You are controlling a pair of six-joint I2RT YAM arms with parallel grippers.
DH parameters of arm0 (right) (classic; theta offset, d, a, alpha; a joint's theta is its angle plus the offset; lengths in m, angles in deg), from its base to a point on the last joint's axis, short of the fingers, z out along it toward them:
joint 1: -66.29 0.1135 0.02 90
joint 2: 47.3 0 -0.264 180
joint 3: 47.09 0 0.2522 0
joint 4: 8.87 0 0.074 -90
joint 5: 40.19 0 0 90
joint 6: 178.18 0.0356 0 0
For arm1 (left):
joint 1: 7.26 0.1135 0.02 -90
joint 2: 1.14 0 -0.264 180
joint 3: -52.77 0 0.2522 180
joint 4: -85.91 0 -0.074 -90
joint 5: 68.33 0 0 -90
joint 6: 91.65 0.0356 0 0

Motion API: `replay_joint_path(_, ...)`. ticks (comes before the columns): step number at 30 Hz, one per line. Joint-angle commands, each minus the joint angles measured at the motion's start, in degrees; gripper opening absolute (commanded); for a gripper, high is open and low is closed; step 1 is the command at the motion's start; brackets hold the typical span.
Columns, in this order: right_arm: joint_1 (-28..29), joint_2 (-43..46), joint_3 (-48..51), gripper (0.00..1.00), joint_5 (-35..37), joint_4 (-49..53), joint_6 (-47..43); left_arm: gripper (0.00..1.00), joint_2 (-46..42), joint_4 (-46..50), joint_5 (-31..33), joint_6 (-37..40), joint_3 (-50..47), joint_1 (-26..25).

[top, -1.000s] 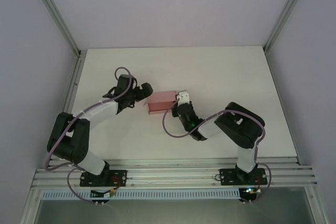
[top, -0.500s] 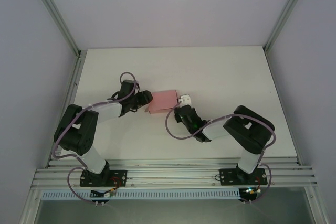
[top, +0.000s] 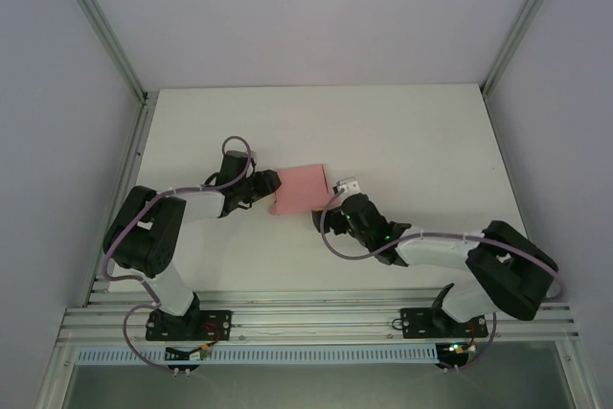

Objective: Assemble paper box

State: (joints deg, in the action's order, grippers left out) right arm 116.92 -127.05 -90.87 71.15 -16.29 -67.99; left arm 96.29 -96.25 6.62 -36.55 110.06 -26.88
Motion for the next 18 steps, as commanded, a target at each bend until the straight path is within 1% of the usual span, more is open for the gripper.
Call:
replay_joint_path(1,-0.89,3.09,-1.37,1.0,-0.25,4.43,1.72,0.43,1.83,4.11,-0.68,2.4,-1.96,-0.02)
replay_joint_path(5,-4.42,1.49,-10.47,1.0,-3.19,14.43,3.59,0.41,1.78,4.76,-0.73,3.39,-2.02,-0.01)
replay_joint_path(7,-6.91,-1.7,-16.67,1.0,-5.5,20.59,5.5,0.41,2.0,3.94,-1.19,3.48,-2.35,-0.1)
replay_joint_path(10,-10.78,-8.07,-23.66,1.0,-11.42,25.33,7.05,0.4,2.42,2.42,-1.91,2.93,-2.74,-0.09)
replay_joint_path(12,-12.78,-12.46,-27.32,1.0,-15.53,26.73,7.35,0.4,2.58,1.89,-2.44,2.77,-2.75,-0.1)
replay_joint_path(16,-16.91,-21.94,-33.85,1.0,-25.74,26.04,9.09,0.39,3.53,0.77,-4.04,2.49,-2.04,-0.1)
replay_joint_path(18,-19.04,-25.84,-36.33,0.98,-29.43,26.22,10.94,0.38,4.24,0.22,-5.18,2.13,-1.71,-0.07)
